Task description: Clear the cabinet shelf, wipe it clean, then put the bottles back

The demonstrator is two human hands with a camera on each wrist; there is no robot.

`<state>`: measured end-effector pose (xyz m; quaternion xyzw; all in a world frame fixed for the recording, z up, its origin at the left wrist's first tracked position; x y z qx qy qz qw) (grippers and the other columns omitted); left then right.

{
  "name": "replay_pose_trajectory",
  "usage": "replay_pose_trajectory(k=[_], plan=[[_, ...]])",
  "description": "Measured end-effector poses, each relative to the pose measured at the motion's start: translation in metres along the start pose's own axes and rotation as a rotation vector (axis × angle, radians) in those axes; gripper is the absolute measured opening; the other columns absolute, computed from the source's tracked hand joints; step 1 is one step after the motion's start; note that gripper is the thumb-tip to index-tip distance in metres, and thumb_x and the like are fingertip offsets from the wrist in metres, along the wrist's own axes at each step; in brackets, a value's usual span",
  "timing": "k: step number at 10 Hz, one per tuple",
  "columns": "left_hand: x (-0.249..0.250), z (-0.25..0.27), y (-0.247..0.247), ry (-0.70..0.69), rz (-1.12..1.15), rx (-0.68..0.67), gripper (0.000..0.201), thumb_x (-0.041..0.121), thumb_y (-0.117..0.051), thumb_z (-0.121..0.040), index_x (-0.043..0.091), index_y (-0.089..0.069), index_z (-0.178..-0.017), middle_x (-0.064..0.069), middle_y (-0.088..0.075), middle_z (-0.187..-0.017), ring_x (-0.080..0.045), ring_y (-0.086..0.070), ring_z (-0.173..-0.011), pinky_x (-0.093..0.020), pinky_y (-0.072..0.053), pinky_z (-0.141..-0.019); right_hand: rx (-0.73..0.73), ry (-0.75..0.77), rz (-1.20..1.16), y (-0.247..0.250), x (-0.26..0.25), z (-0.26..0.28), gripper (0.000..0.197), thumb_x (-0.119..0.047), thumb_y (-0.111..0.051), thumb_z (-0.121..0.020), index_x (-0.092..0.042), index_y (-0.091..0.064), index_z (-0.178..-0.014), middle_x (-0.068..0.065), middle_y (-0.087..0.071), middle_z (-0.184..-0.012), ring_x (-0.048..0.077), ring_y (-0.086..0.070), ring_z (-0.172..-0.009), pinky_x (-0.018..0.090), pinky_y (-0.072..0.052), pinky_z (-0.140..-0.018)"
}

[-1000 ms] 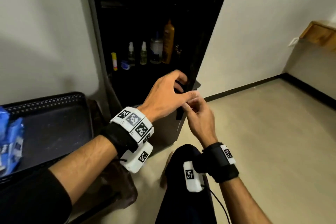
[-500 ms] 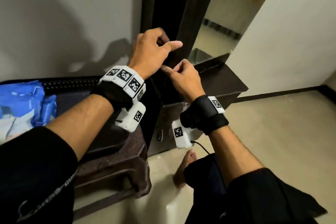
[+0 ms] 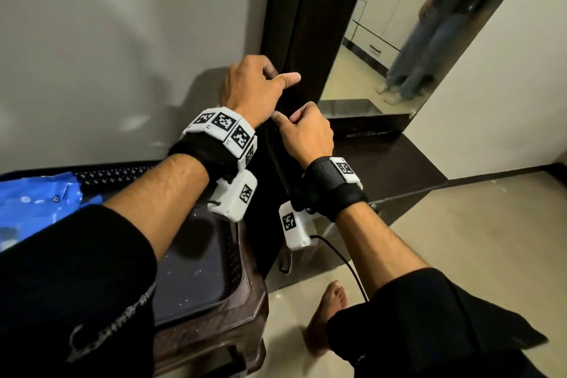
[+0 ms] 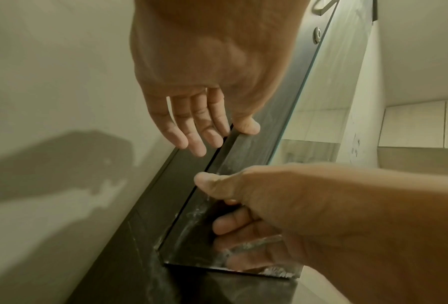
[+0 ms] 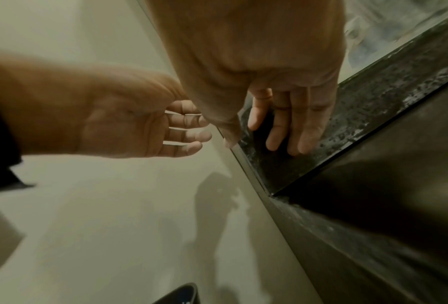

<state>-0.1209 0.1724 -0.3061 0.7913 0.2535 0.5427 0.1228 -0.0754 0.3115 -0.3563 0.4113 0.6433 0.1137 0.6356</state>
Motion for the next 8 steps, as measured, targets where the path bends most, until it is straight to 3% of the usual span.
replay_pose_trajectory(k=[1, 2, 4, 6, 7, 8], plan=[[0.003, -0.003, -0.001, 0.030, 0.012, 0.008, 0.037, 0.059, -0.072, -0.077, 0.023, -0.068, -0.079, 0.008, -0.065, -0.072, -0.017, -0.064, -0.074, -0.034, -0.054, -0.071, -0.007, -0.015, 0.030, -0.001, -0.007, -0.002, 0.038, -0.054, -0.070, -0.092, -0.020, -0.056, -0.099, 0.002, -0.068, -0.103, 0.029, -0.064, -0.098, 0.035, -0.042, -0.077], [0.008, -0.001, 0.002, 0.042, -0.013, -0.020, 0.034, 0.057, -0.070, -0.080, 0.023, -0.067, -0.084, 0.004, -0.068, -0.084, -0.021, -0.064, -0.083, -0.037, -0.053, -0.075, -0.017, -0.022, 0.058, 0.000, -0.011, -0.001, 0.038, -0.053, -0.069, -0.092, -0.019, -0.056, -0.101, 0.005, -0.069, -0.108, 0.033, -0.065, -0.105, 0.037, -0.044, -0.079], [0.007, 0.003, -0.002, 0.026, 0.009, -0.034, 0.030, 0.050, -0.067, -0.086, 0.022, -0.063, -0.093, 0.002, -0.065, -0.091, -0.020, -0.062, -0.084, -0.036, -0.052, -0.069, -0.006, 0.004, 0.050, -0.006, -0.004, 0.000, 0.035, -0.049, -0.065, -0.093, -0.017, -0.054, -0.101, 0.004, -0.069, -0.102, 0.035, -0.064, -0.102, 0.038, -0.042, -0.077], [0.010, 0.009, -0.002, -0.062, -0.016, -0.045, 0.027, 0.048, -0.065, -0.090, 0.022, -0.062, -0.095, 0.007, -0.065, -0.085, -0.015, -0.062, -0.078, -0.033, -0.050, -0.066, -0.062, -0.023, -0.051, -0.007, 0.010, 0.005, 0.026, -0.048, -0.065, -0.094, -0.023, -0.061, -0.098, -0.011, -0.067, -0.089, 0.017, -0.063, -0.089, 0.036, -0.041, -0.075], [0.014, 0.010, 0.005, -0.081, -0.077, -0.062, 0.018, 0.043, -0.063, -0.092, 0.025, -0.062, -0.093, 0.008, -0.064, -0.082, -0.014, -0.062, -0.077, -0.034, -0.050, -0.067, -0.085, -0.050, -0.111, 0.000, 0.009, 0.007, 0.019, -0.044, -0.069, -0.093, -0.027, -0.067, -0.100, -0.014, -0.071, -0.088, 0.005, -0.066, -0.089, 0.034, -0.049, -0.081], [0.021, 0.034, 0.029, 0.041, -0.093, -0.115, 0.007, 0.032, -0.063, -0.087, 0.026, -0.062, -0.090, 0.007, -0.066, -0.083, -0.019, -0.064, -0.079, -0.036, -0.050, -0.068, -0.109, -0.106, -0.150, 0.020, 0.001, 0.016, 0.018, -0.036, -0.075, -0.091, -0.027, -0.071, -0.107, -0.014, -0.075, -0.091, 0.005, -0.071, -0.093, 0.040, -0.056, -0.092]])
Point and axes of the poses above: each hand's wrist, its own z-axis away from the middle knuckle, its own y-axis out of the back of the hand, x = y × z, the point moved 6 cm from there along -z, towards the middle knuckle
